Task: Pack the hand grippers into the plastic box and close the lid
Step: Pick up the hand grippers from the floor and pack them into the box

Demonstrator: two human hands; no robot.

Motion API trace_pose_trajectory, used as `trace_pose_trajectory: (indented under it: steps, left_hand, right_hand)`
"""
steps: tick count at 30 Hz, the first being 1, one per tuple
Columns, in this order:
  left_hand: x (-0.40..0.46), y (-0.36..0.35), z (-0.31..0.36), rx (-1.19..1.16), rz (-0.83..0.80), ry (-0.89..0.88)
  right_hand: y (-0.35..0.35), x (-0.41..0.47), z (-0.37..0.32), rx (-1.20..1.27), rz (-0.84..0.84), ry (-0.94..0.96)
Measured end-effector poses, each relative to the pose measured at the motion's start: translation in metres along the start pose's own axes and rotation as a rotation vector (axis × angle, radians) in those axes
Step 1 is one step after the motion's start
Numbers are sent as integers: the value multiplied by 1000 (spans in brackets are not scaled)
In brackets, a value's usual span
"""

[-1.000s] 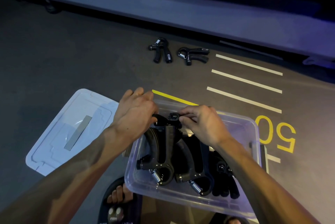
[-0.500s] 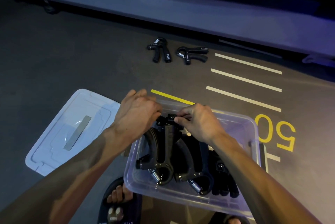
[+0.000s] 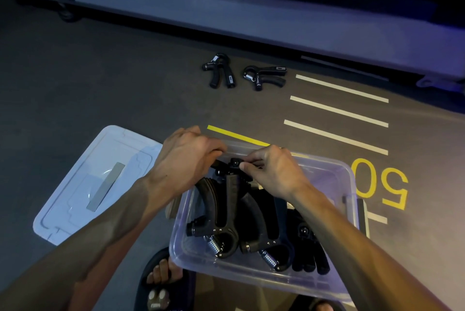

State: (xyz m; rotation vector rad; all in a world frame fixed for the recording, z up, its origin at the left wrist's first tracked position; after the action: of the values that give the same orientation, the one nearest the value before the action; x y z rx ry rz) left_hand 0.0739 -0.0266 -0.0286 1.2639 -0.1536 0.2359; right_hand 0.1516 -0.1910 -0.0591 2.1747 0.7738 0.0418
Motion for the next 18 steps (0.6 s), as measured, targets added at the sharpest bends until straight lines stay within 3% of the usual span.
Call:
trace_pose_trajectory:
  steps: [5,9,13,18]
  left_hand:
    - [2,8,-9,-197,165,108]
    - [19,10,-21,-258,219,178]
    - [48,-10,-45,-250,130,241]
    - [83,-81,-96,-154,-191,301]
  right_hand:
    - [10,-3,8,-34,97,12]
    - [31,3,6,259,162,-29]
    - [51,31,-1,403,222,-28]
    - [40,73,23,372,189,-111]
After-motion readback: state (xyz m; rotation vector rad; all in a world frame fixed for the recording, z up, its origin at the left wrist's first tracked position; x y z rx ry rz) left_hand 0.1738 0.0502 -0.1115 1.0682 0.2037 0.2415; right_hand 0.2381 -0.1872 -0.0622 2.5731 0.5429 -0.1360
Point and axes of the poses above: each hand's wrist, its own x-axis towards the middle knuckle, its own y-axis out of the back of the hand, z = x × y, the point moved 5 cm from there along x, towards the middle knuckle, and after that the axes turned 9 degrees about z, right-handed, at the moved point
